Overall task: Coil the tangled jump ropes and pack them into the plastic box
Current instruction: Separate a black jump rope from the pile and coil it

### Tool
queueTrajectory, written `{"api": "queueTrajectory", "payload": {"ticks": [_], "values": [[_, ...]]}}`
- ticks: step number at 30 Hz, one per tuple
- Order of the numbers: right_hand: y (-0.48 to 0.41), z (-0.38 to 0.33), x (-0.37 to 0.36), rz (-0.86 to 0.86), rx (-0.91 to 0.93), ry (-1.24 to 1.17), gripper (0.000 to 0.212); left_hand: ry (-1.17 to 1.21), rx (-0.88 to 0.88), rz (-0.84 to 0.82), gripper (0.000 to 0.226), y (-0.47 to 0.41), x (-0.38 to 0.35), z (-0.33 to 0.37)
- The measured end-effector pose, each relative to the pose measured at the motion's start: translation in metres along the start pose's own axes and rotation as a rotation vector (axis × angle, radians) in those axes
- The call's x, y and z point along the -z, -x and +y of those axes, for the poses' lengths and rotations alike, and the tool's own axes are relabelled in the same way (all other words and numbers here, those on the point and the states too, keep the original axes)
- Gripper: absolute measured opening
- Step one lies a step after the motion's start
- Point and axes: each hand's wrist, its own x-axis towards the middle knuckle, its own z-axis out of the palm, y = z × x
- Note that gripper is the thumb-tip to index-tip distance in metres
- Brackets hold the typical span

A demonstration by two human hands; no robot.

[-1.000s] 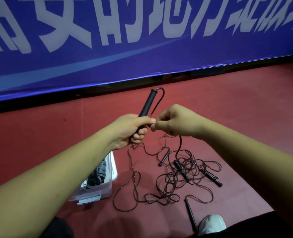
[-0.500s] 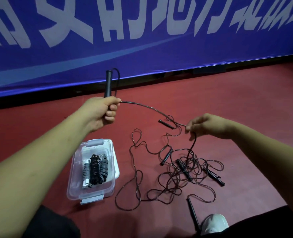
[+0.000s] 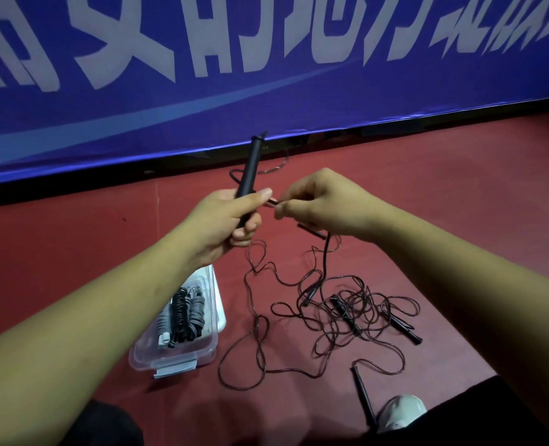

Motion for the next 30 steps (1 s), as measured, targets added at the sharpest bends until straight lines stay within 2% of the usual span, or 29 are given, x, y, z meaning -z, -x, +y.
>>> {"api": "queueTrajectory", "payload": {"ticks": [3, 6, 11, 13, 15, 17, 19, 23, 26, 30], "values": [[0.003, 0.005, -0.001, -0.045, -0.008, -0.016, 0.017, 0.017, -0.004, 0.07, 0.013, 0.001, -0.003, -0.003], [0.004, 0.027, -0.003, -0.12, -0.071, 0.086, 0.021, 0.101, 0.028, 0.156, 0.013, -0.002, -0.002, -0.002], [0.02, 0.102, 0.009, -0.3, -0.405, 0.235, 0.021, 0.278, 0.075, 0.289, 0.022, -0.014, 0.039, 0.01], [0.028, 0.113, 0.015, -0.245, -0.457, 0.182, 0.023, 0.274, 0.09, 0.356, 0.023, -0.018, 0.058, 0.01], [0.026, 0.107, 0.02, -0.121, -0.426, 0.053, 0.024, 0.213, 0.184, 0.382, 0.023, -0.02, 0.071, 0.007], [0.02, 0.092, 0.025, -0.022, -0.362, -0.051, 0.025, 0.139, 0.363, 0.34, 0.029, -0.02, 0.074, 0.002], [0.014, 0.074, 0.025, 0.04, -0.283, -0.027, 0.026, 0.11, 0.518, 0.26, 0.034, -0.018, 0.068, -0.002], [0.004, 0.063, 0.03, 0.174, -0.277, 0.054, 0.027, 0.194, 0.617, 0.137, 0.031, -0.014, 0.046, 0.002], [0.004, 0.064, 0.035, 0.221, -0.303, 0.165, 0.027, 0.159, 0.557, 0.101, 0.026, -0.009, 0.03, 0.0], [0.012, 0.049, 0.024, 0.045, -0.242, 0.258, 0.022, -0.06, 0.189, 0.113, 0.009, 0.0, 0.005, -0.007]]}}
